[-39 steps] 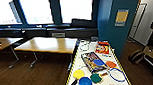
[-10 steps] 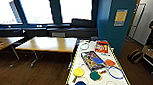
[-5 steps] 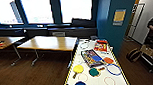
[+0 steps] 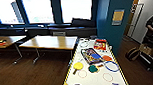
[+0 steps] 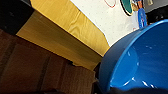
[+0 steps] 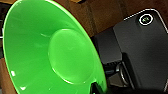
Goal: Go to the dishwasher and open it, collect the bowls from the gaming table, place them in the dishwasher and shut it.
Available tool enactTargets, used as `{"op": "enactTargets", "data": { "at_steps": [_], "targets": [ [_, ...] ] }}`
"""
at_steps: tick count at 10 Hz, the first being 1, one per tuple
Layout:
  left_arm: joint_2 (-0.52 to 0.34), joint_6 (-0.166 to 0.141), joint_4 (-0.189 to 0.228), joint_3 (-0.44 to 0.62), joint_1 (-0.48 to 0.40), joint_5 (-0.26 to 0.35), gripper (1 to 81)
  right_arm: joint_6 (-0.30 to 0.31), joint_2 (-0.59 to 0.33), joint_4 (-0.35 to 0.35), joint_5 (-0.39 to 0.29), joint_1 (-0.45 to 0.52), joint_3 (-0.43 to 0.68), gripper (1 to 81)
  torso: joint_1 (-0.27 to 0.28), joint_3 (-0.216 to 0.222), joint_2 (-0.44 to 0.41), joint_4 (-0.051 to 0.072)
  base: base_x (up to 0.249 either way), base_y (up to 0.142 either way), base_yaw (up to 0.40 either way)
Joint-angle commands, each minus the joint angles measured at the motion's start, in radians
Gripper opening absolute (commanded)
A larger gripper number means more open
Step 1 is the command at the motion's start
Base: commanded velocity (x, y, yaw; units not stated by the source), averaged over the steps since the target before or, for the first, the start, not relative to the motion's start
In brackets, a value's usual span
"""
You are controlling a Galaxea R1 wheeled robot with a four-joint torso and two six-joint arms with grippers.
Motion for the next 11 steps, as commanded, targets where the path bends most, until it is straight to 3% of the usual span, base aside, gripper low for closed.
{"op": "enactTargets", "data": {
  "at_steps": [1,3,8,11],
  "targets": [
    [-0.033,0.007,0.018,0.06,-0.106,0.005,1.0,-0.004,-0.034,-0.008,-0.095,0.059,0.029,1.0,0.0,0.0,0.0,0.0,-0.122,0.0,0.0],
    [-0.054,0.007,0.019,0.093,-0.098,-0.005,1.0,-0.004,-0.034,-0.008,-0.095,0.059,0.024,1.0,0.0,0.0,0.0,0.0,-0.122,0.0,0.0],
    [-0.093,0.007,0.071,0.104,0.003,-0.05,1.0,-0.004,-0.016,-0.005,-0.096,0.054,-0.029,1.0,0.0,0.0,0.0,0.0,-0.122,0.0,0.0],
    [-0.096,0.007,0.116,0.103,0.075,-0.076,1.0,-0.004,0.015,-0.008,-0.096,0.036,-0.097,1.0,-0.002,0.0,-0.001,0.0,0.0,0.0,0.0]
  ]
}}
